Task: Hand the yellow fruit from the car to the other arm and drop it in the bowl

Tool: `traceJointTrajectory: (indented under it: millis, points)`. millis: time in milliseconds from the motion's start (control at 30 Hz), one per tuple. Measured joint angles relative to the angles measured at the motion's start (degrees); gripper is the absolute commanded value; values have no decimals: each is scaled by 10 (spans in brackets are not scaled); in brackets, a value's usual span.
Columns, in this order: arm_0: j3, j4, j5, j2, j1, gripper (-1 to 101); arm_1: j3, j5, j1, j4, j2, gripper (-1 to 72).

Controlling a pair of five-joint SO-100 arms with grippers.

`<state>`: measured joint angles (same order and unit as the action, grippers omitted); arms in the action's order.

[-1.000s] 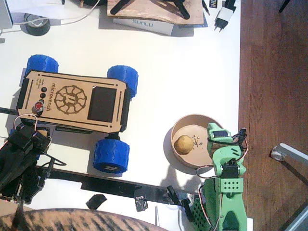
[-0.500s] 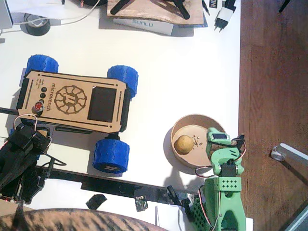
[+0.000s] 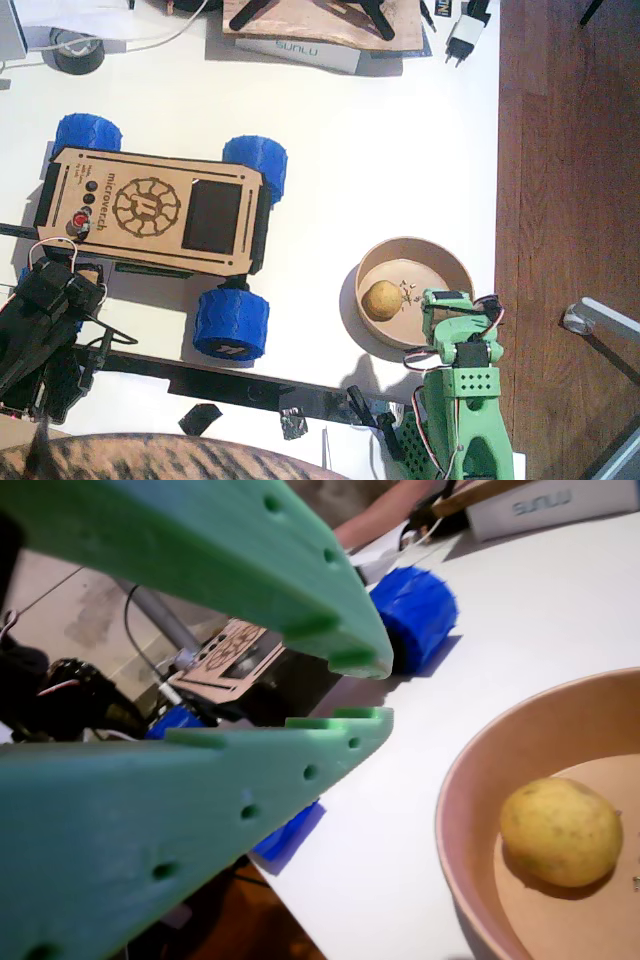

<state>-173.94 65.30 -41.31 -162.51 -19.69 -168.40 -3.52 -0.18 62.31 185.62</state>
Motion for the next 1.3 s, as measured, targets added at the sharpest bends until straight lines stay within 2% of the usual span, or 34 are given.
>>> traceJointTrajectory:
  millis: [1300]
  points:
    - [0, 0, 0, 6, 0, 1, -9, 20, 0, 11, 0, -1]
